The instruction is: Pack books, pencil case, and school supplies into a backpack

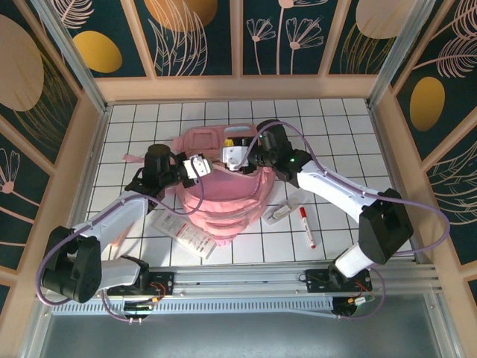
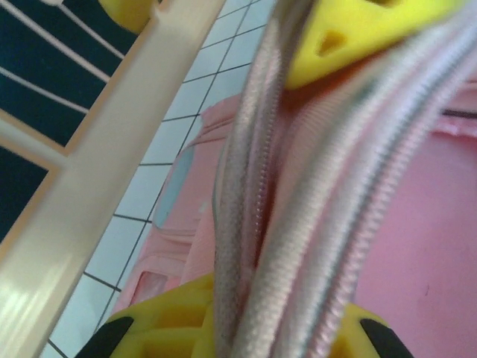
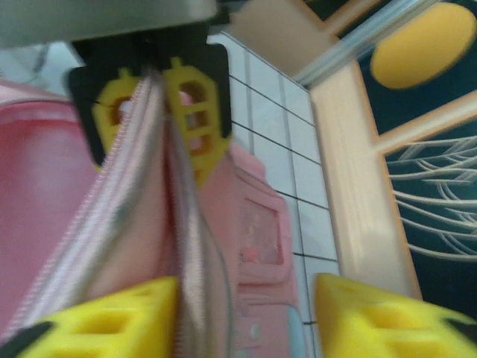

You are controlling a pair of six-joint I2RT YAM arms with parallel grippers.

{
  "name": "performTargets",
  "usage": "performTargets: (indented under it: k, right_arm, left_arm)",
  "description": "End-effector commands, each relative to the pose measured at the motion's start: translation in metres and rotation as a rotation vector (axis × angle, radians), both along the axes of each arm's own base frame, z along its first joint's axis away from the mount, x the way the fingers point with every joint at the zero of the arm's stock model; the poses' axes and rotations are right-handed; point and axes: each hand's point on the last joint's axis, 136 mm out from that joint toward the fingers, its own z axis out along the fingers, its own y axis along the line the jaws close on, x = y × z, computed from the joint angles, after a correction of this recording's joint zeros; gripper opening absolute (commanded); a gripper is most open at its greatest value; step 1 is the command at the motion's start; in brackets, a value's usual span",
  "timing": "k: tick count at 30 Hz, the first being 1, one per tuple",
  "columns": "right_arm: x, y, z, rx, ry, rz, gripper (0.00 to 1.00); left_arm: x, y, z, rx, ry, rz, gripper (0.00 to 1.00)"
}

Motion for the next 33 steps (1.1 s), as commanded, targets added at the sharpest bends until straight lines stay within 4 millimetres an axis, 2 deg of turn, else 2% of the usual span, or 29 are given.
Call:
performTargets:
  k: [1, 3, 5, 6, 7, 8, 9, 10, 12, 14, 15, 17, 21, 23, 25, 26, 28, 30, 33]
  right_arm:
    - [0.012, -0.006, 0.057, 0.275, 0.062, -0.210, 0.67]
    - [0.020, -0.021, 0.084, 0.466, 0.165, -0.386, 0.77]
    - [0.026, -0.046, 0.105, 0.638, 0.291, -0.565, 0.89]
    - [0.028, -0.060, 0.108, 0.708, 0.378, -0.654, 0.99]
    - [0.029, -0.074, 0.109, 0.778, 0.460, -0.734, 0.99]
    - [0.029, -0.091, 0.101, 0.852, 0.574, -0.848, 0.99]
    - [0.029, -0.112, 0.089, 0.934, 0.697, -0.980, 0.99]
    - [0.026, -0.125, 0.072, 0.973, 0.811, -1.062, 0.99]
    - [0.011, -0.141, 0.020, 0.954, 1.107, -1.186, 0.99]
    - [-0.009, -0.166, -0.034, 0.880, 1.289, -1.408, 0.99]
    - [-0.021, -0.178, -0.057, 0.821, 1.337, -1.509, 0.99]
    - [-0.044, -0.202, -0.092, 0.710, 1.377, -1.681, 0.99]
    - [-0.080, -0.233, -0.135, 0.514, 1.405, -1.914, 0.99]
    - [-0.091, -0.223, -0.146, 0.460, 1.456, -1.891, 0.99]
    - [-0.102, -0.201, -0.150, 0.416, 1.495, -1.824, 0.98]
    - [-0.104, -0.181, -0.147, 0.386, 1.508, -1.732, 0.96]
    - [-0.113, -0.127, -0.137, 0.293, 1.510, -1.457, 0.93]
    - [-0.129, -0.075, -0.126, 0.154, 1.428, -1.141, 0.91]
    - [-0.153, -0.028, -0.128, -0.032, 1.257, -0.902, 0.91]
  left_arm:
    - [0.024, 0.004, 0.041, -0.121, -0.072, 0.117, 0.00]
    - [0.033, 0.008, 0.046, -0.140, -0.058, 0.173, 0.00]
    - [0.044, 0.014, 0.052, -0.182, -0.028, 0.245, 0.00]
    - [0.049, 0.016, 0.055, -0.203, -0.005, 0.280, 0.00]
    - [0.052, 0.018, 0.055, -0.214, 0.013, 0.303, 0.00]
    - [0.055, 0.020, 0.056, -0.230, 0.033, 0.330, 0.00]
    - [0.059, 0.022, 0.056, -0.245, 0.047, 0.357, 0.00]
    - [0.061, 0.024, 0.055, -0.256, 0.060, 0.380, 0.00]
    - [0.070, 0.034, 0.055, -0.279, 0.067, 0.461, 0.00]
    - [0.079, 0.049, 0.058, -0.318, 0.061, 0.574, 0.00]
    - [0.082, 0.055, 0.060, -0.327, 0.050, 0.615, 0.00]
    - [0.086, 0.065, 0.065, -0.351, 0.026, 0.675, 0.00]
    - [0.091, 0.064, 0.068, -0.365, 0.016, 0.681, 0.00]
    - [0.094, 0.059, 0.068, -0.366, 0.031, 0.660, 0.00]
    - [0.094, 0.053, 0.066, -0.383, 0.053, 0.636, 0.00]
    - [0.096, 0.054, 0.063, -0.401, 0.069, 0.651, 0.00]
    - [0.101, 0.058, 0.058, -0.416, 0.092, 0.693, 0.00]
    - [0.104, 0.060, 0.053, -0.414, 0.110, 0.720, 0.00]
    - [0.107, 0.070, 0.051, -0.472, 0.139, 0.763, 0.00]
